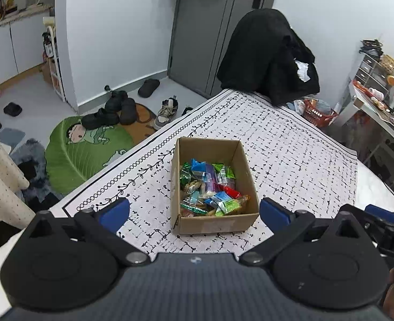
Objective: Organize snacks
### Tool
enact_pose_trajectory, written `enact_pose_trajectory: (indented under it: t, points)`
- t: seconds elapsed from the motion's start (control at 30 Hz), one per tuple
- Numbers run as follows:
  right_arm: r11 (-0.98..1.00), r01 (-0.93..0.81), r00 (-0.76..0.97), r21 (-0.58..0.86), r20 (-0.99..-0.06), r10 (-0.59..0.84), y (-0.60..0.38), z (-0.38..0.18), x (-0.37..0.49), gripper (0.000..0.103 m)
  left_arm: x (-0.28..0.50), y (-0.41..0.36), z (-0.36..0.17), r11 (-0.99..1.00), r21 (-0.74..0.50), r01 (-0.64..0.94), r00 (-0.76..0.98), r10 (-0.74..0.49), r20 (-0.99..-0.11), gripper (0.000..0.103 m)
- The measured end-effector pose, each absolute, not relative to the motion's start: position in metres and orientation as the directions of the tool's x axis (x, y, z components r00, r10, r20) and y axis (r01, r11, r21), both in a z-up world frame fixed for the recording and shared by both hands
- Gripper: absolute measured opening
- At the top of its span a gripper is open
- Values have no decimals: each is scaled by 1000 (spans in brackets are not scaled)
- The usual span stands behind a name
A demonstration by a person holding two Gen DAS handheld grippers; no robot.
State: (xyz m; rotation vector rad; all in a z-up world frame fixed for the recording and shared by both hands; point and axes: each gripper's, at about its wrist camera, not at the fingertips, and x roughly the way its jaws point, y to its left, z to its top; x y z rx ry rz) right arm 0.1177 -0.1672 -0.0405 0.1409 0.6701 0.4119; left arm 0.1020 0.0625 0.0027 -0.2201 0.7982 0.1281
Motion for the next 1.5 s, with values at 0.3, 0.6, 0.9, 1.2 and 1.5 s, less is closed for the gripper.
enact_pose_trajectory:
  t: [0.3, 0.6, 0.9, 1.2, 1.5]
  points:
    - [909, -333, 719, 249, -557, 416, -178, -32, 86, 103, 61, 65, 8, 973, -129, -193, 724, 53, -687, 103]
    - [918, -351, 746, 187, -537, 395, -180, -26, 54, 103, 27, 72, 13, 965, -149, -213, 758, 67, -649, 103]
    - [923, -347, 761, 168, -524, 382, -189, -23, 31, 103, 7, 61, 17, 973, -144, -180, 780, 52, -624, 103]
    - [924, -354, 776, 146, -506, 377, -193, -16, 15, 103, -12, 62, 15, 979, -131, -158, 776, 41, -629, 103]
    - [920, -366, 769, 143, -510, 385, -190, -19, 11, 103, -18, 65, 12, 979, -129, -157, 771, 40, -636, 103]
